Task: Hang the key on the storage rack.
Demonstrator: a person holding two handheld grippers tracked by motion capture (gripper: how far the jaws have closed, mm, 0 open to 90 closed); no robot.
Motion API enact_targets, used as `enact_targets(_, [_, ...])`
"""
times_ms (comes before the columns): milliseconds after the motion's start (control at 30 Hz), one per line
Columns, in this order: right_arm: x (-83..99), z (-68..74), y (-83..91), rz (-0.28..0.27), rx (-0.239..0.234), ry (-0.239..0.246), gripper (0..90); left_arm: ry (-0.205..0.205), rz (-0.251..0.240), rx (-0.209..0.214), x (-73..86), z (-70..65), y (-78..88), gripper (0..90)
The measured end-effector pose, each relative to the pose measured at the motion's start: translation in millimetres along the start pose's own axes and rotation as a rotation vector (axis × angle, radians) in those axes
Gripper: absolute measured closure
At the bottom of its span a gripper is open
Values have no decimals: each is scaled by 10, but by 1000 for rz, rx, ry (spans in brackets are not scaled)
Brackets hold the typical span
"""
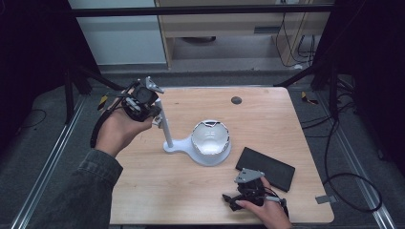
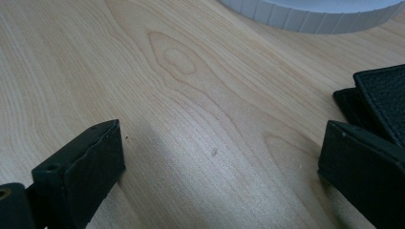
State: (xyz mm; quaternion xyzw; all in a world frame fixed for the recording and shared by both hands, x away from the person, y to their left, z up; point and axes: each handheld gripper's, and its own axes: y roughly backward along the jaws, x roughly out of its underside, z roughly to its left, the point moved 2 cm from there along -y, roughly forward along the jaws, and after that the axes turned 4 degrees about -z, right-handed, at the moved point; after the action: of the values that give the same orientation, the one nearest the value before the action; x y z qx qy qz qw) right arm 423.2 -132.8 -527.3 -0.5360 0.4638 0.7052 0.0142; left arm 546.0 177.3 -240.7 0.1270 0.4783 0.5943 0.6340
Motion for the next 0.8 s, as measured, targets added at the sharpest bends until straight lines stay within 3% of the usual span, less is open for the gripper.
enact_targets(233, [0,-2,-1,-1,0,2,18,10,-1,-1,67,7,-45,882])
enact_targets(533, [0,-1,0,-1,0,2,18,-10,-22,7,187,40,-75,877])
enact_targets(633, [1,0,0,-1,0,1,18,-10,-37,6,221,27,-66,760])
enact_targets(667, [1,0,1,-1,0,1,17,-13,-41,0,246,15,-50,760])
enact_targets(767, [1,-1,1,-1,0,1,17,-7,-63,-11,323,-12,-11,608])
enact_targets(800, [1,-1,1,-1,0,1,17,2,-65,-25,361,-38,7,608])
